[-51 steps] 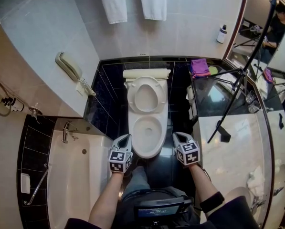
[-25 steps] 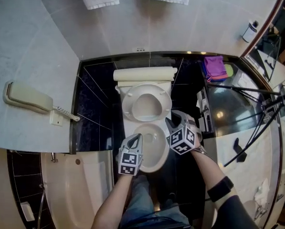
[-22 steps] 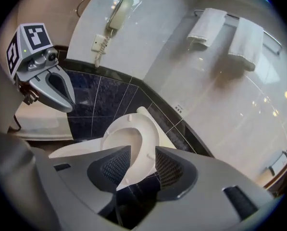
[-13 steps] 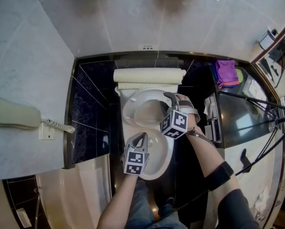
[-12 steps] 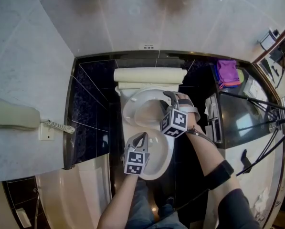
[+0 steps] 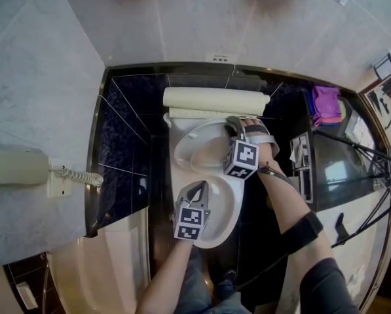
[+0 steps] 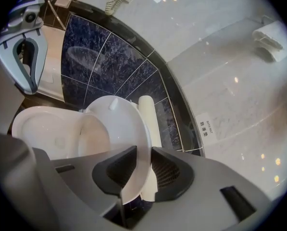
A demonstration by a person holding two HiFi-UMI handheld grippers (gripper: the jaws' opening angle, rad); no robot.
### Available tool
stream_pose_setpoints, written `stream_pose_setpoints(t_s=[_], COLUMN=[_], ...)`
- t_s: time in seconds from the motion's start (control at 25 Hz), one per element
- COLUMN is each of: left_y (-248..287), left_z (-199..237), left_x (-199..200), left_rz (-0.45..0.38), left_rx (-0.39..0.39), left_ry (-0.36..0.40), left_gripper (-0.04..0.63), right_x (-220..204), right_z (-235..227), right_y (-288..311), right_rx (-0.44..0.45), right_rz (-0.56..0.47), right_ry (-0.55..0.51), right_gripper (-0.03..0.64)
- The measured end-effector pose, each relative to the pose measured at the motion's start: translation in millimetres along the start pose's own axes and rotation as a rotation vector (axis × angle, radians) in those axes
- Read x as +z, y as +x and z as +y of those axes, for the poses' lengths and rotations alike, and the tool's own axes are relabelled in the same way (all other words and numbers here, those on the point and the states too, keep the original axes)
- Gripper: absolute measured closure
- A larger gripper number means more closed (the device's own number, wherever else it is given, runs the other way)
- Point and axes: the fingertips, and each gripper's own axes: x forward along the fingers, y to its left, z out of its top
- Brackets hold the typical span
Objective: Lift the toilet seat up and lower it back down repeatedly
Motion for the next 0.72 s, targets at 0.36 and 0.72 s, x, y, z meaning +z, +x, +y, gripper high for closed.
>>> stream_pose_setpoints(t_s=[0.36, 0.72], left_y=[-3, -21], left_z=[1, -13], left_x=[-15, -37], left_rz=[0.022, 0.050], left_rx=[0.011, 0.042], left_ry=[-0.022, -0.032], left_gripper=[0.603, 0.603], right_x=[5, 16], right_z=[6, 49], right_y=[-13, -73], right_rx=[-0.002, -0.050], right_rz=[-0.006, -0.058], right_ry=[0.005, -0.017], right_gripper=[0.511, 0.520])
